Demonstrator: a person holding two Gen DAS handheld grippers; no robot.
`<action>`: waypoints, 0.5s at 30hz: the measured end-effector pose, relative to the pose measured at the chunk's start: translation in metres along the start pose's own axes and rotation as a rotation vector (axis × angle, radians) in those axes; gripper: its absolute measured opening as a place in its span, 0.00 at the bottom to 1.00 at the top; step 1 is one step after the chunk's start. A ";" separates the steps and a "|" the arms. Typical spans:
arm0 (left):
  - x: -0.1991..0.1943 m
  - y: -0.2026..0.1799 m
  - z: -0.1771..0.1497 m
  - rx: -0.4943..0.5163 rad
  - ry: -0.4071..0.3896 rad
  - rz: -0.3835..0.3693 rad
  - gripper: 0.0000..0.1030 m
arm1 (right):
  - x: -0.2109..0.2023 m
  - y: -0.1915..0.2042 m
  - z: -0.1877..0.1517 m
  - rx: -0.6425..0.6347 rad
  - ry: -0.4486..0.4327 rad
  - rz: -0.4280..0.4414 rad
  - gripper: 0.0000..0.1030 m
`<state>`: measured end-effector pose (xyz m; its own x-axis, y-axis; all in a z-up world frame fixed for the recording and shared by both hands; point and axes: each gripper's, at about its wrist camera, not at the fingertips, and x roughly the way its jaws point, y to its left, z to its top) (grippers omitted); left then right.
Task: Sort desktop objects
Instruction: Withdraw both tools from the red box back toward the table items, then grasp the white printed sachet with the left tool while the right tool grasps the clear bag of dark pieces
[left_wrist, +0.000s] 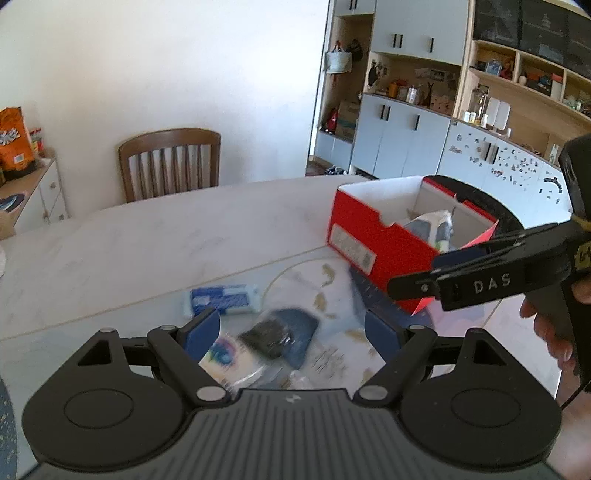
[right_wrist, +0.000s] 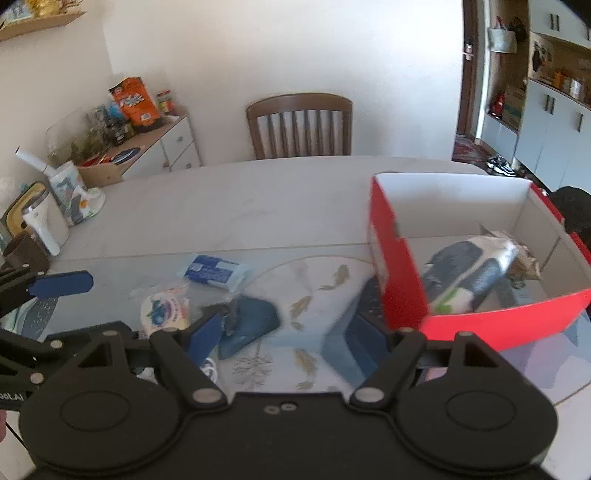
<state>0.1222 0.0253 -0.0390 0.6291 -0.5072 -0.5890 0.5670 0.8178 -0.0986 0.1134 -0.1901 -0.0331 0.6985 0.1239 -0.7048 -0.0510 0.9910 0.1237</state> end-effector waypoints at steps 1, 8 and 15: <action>0.000 0.004 -0.004 -0.004 0.007 0.005 0.83 | 0.002 0.002 0.000 0.000 0.003 0.002 0.77; 0.000 0.025 -0.029 -0.023 0.047 0.014 0.83 | 0.014 0.012 -0.002 0.014 0.011 0.001 0.77; 0.008 0.024 -0.051 -0.005 0.105 0.004 0.83 | 0.036 0.017 -0.002 0.015 0.022 -0.016 0.77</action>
<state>0.1134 0.0550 -0.0870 0.5725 -0.4726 -0.6700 0.5617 0.8213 -0.0993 0.1369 -0.1690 -0.0578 0.6834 0.1095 -0.7218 -0.0297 0.9920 0.1225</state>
